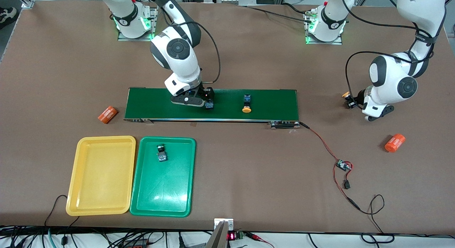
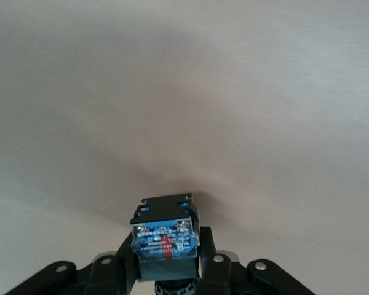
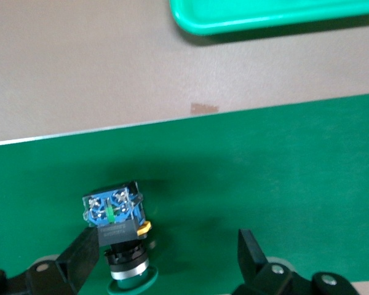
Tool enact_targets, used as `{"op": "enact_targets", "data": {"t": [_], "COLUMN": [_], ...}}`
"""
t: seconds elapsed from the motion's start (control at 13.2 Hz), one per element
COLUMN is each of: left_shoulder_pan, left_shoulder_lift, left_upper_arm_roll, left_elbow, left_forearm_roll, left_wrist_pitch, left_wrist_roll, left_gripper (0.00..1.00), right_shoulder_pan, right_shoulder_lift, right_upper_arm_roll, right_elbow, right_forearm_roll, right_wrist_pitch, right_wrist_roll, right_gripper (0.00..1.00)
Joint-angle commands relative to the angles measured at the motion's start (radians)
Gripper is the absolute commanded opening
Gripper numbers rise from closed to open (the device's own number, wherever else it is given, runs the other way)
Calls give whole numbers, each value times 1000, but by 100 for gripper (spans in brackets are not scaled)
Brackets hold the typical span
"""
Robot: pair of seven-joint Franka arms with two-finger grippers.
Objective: Sort buttons by color to trays
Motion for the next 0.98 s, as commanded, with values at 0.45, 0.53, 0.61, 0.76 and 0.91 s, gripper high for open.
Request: {"op": "enact_targets", "data": {"t": [0.45,0.53,0.61,0.76,0.91], "left_shoulder_pan": [-115,-140,-164,-229,-293], "left_shoulder_lift": [9,37,60,106,143], "left_upper_arm_roll": [-300,-329,-353,-381,-383], "left_elbow": [304,336,358,381,378], "left_forearm_roll": [-46,-46,-56,-141,-172], "left_wrist_pitch": [-244,-242,-238,-161,-55], "left_wrist_roll": [-44,-84,-114,-177,-199], "left_gripper": [15,15,15,15,15], "right_shoulder_pan": [13,13,13,11,7], "right_shoulder_lift": [53,58,64,75,73], "right_upper_arm_roll": [2,2,2,2,2], "right_elbow": [16,16,16,14,14], "right_forearm_roll": [-67,-70,-80,-111,-114], "right_wrist_pitch": [12,13,15,21,21], "right_wrist_roll": [26,26,26,26,19], "right_gripper": [100,100,100,93,52]}}
